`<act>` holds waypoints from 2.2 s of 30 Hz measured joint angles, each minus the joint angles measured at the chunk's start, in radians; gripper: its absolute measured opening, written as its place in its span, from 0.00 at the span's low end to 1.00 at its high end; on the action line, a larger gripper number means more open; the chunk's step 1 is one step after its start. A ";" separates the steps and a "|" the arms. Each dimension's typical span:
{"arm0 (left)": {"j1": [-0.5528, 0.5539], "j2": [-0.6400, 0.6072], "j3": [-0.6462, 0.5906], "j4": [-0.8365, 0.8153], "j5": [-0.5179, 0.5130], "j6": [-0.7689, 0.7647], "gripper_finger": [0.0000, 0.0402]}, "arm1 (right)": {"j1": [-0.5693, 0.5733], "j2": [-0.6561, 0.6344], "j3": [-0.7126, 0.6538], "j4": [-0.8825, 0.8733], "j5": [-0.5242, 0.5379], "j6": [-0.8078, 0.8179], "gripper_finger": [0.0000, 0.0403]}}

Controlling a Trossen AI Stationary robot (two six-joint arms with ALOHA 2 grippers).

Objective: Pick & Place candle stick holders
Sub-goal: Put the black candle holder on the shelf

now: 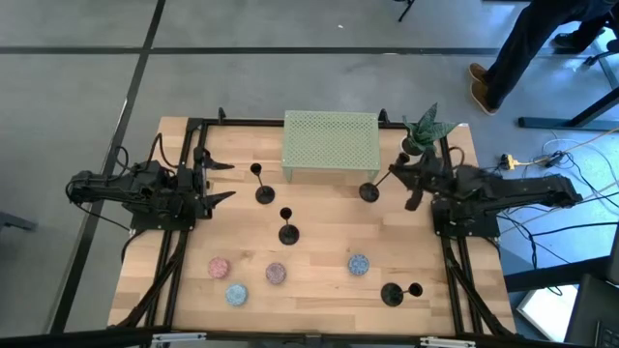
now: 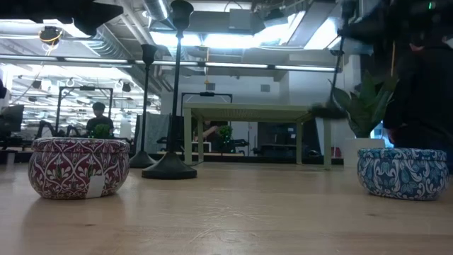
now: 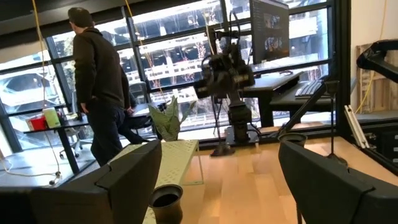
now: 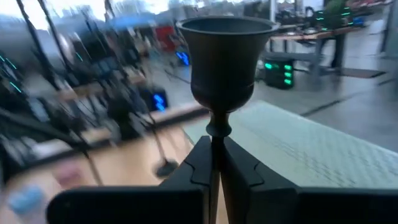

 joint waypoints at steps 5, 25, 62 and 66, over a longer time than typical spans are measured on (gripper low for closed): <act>0.000 0.000 0.000 0.001 0.000 0.000 0.80 | 0.000 0.026 0.133 0.007 -0.023 -0.008 0.04; 0.000 0.000 0.000 0.065 0.000 0.015 0.80 | -0.364 0.496 0.548 -0.065 -0.171 -0.258 0.04; 0.000 0.000 0.000 0.063 0.000 -0.002 0.80 | -0.825 0.810 0.547 0.092 -0.375 -0.149 0.06; 0.000 0.000 0.000 0.063 0.000 -0.003 0.80 | -0.825 0.809 0.547 0.071 -0.375 -0.149 0.05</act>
